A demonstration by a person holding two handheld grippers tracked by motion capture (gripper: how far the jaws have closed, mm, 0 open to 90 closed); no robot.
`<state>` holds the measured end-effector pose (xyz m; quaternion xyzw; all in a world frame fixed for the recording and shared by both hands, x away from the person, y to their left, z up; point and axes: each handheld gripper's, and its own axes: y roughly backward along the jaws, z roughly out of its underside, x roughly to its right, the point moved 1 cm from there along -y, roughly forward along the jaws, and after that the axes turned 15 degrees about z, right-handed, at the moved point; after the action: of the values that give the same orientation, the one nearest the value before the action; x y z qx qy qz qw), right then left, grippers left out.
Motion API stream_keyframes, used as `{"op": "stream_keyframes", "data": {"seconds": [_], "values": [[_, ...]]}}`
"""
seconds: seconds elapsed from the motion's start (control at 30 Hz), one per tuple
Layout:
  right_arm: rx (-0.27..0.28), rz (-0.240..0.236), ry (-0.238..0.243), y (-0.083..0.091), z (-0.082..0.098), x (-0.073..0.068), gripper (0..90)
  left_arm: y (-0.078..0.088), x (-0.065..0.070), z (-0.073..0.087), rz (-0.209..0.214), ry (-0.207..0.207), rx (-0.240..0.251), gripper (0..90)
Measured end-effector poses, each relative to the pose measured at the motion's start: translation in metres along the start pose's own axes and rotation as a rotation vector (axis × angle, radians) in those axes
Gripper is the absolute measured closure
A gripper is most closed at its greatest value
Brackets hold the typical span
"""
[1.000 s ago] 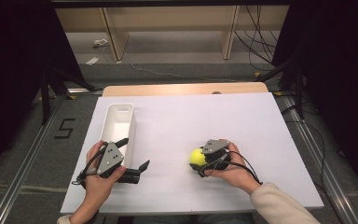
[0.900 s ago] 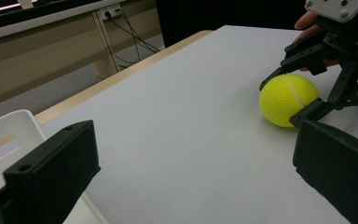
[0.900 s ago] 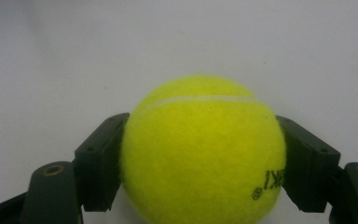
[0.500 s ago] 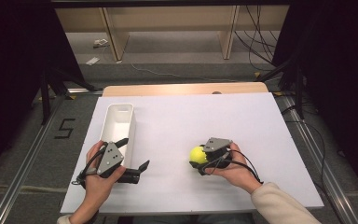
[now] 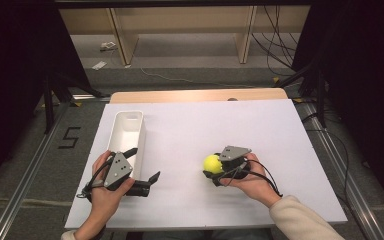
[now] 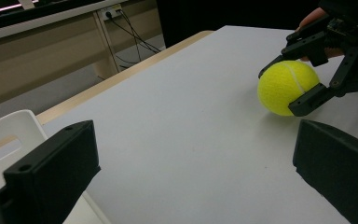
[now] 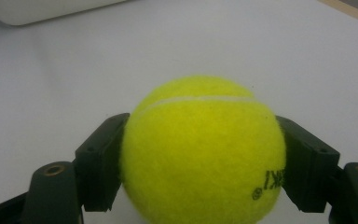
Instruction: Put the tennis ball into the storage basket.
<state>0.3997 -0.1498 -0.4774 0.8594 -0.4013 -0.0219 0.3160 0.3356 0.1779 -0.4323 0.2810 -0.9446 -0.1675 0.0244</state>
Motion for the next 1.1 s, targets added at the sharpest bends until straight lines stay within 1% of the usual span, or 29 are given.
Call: {"op": "stream_keyframes", "data": {"seconds": [0.17, 0.27, 0.5, 0.77, 0.9, 1.1], "values": [[0.011, 0.000, 0.000, 0.001, -0.002, 0.000, 26.4, 0.000, 0.000, 0.000, 0.000, -0.002, 0.001, 0.0], [0.019, -0.003, -0.013, 0.003, -0.004, 0.000, 26.4, 0.000, 0.000, 0.000, 0.000, -0.002, 0.001, 0.0], [0.035, 0.003, -0.019, 0.006, -0.009, 0.002, 26.4, 0.000, 0.000, 0.000, -0.001, 0.000, 0.000, 0.0], [0.065, 0.006, -0.034, 0.010, -0.019, 0.005, 26.5, 0.000, 0.000, 0.000, -0.002, -0.002, 0.000, 0.0], [0.070, -0.001, -0.031, 0.011, -0.022, 0.004, 26.5, 0.000, 0.000, 0.000, -0.002, -0.002, -0.001, 0.0], [0.091, 0.002, -0.032, 0.013, -0.030, 0.004, 26.6, 0.000, 0.000, 0.000, -0.003, -0.002, -0.002, 0.0]]}}
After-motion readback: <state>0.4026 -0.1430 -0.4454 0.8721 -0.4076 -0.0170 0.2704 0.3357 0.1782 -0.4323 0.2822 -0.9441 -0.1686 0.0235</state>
